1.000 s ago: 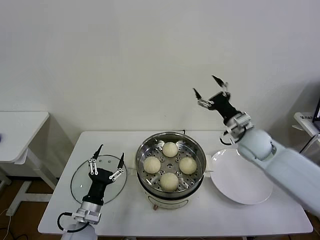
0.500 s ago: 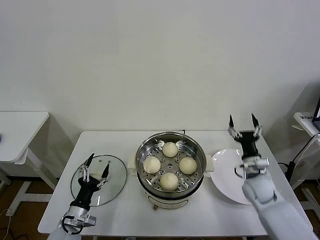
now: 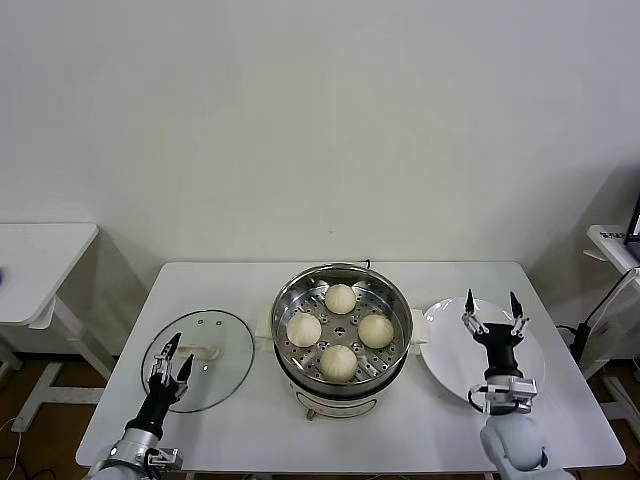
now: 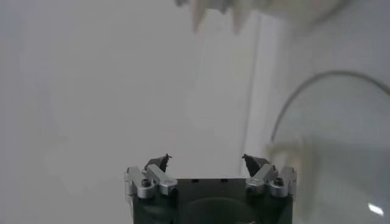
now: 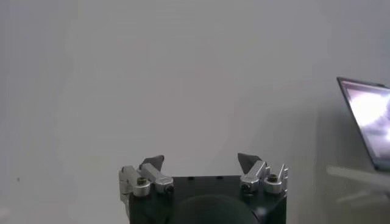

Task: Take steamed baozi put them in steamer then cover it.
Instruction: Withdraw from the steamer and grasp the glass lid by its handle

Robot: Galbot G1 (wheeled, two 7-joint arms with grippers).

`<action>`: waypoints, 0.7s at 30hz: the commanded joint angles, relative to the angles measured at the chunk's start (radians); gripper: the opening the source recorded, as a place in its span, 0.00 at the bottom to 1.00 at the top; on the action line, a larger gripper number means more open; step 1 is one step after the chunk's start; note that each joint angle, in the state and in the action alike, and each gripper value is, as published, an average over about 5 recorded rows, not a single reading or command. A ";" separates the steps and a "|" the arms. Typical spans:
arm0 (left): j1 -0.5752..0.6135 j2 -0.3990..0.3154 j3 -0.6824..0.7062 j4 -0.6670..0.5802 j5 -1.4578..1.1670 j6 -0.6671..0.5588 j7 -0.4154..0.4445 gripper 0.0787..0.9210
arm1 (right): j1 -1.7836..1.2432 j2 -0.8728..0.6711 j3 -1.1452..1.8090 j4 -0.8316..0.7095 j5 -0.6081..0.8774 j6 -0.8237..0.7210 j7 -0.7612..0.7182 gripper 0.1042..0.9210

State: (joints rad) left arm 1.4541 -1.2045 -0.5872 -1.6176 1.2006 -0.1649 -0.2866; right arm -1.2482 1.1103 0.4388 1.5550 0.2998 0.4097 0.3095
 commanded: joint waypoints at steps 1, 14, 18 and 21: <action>-0.032 0.006 0.006 0.093 0.156 0.014 -0.038 0.88 | -0.069 0.062 0.047 -0.014 -0.034 0.016 -0.009 0.88; -0.152 -0.016 0.039 0.146 0.157 0.014 -0.058 0.88 | -0.084 0.074 0.058 -0.037 -0.044 0.031 -0.023 0.88; -0.183 -0.016 0.048 0.167 0.159 0.018 -0.056 0.88 | -0.085 0.073 0.063 -0.040 -0.044 0.032 -0.023 0.88; -0.203 -0.016 0.057 0.188 0.162 0.020 -0.055 0.88 | -0.085 0.072 0.066 -0.041 -0.044 0.032 -0.023 0.88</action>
State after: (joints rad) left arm 1.3238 -1.2194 -0.5444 -1.4799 1.3383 -0.1511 -0.3336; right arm -1.3222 1.1723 0.4969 1.5178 0.2615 0.4390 0.2899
